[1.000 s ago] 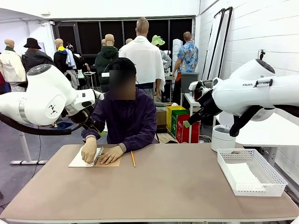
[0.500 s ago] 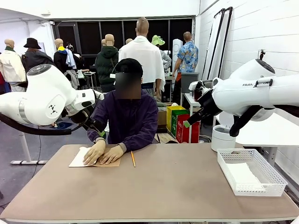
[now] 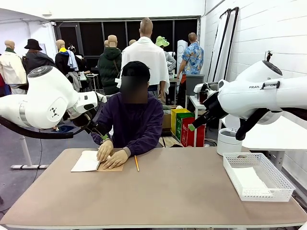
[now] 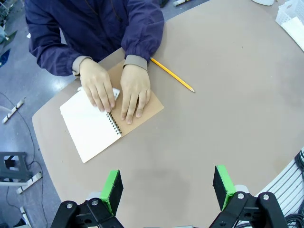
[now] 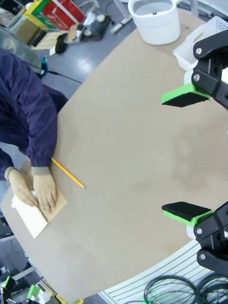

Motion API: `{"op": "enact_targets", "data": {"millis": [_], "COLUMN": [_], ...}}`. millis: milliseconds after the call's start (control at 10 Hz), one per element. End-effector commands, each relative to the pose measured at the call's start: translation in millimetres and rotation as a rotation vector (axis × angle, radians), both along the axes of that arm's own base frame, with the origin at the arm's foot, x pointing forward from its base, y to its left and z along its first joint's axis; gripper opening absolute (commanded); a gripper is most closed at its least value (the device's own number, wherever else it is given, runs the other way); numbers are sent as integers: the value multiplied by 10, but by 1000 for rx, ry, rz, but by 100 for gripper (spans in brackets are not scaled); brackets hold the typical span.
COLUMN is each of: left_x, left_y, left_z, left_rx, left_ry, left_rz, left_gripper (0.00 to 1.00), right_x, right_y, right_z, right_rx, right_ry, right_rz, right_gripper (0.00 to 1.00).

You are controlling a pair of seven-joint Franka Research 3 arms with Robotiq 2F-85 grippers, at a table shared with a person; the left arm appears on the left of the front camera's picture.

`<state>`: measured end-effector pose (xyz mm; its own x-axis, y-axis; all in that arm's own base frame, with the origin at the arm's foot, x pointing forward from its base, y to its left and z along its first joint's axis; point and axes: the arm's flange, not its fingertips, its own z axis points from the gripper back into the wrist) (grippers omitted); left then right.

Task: Sort the paper based on its condition.
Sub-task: If a person hands you a paper, place it in the Organizing basket , and if it's crumpled, put it in the Trash can.

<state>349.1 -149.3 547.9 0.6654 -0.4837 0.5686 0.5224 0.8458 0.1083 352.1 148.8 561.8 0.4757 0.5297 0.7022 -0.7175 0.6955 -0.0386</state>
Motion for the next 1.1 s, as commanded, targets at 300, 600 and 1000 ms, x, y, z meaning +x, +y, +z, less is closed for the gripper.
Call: {"op": "enact_targets", "data": {"millis": [300,600,1000], "left_x": [7,7,7], "left_y": [6,6,6], "left_z": [2,2,2], "left_rx": [-2,-2,-2], "left_ry": [2,2,2], "left_rz": [0,0,0], "left_gripper": [100,100,100], "right_x": [-3,-3,-3], "right_y": [4,4,4], "right_z": [0,0,0], "right_rx": [-4,-4,-4], "right_ry": [-3,-3,-3], "right_rz": [-2,-2,-2], "right_gripper": [100,100,100]}}
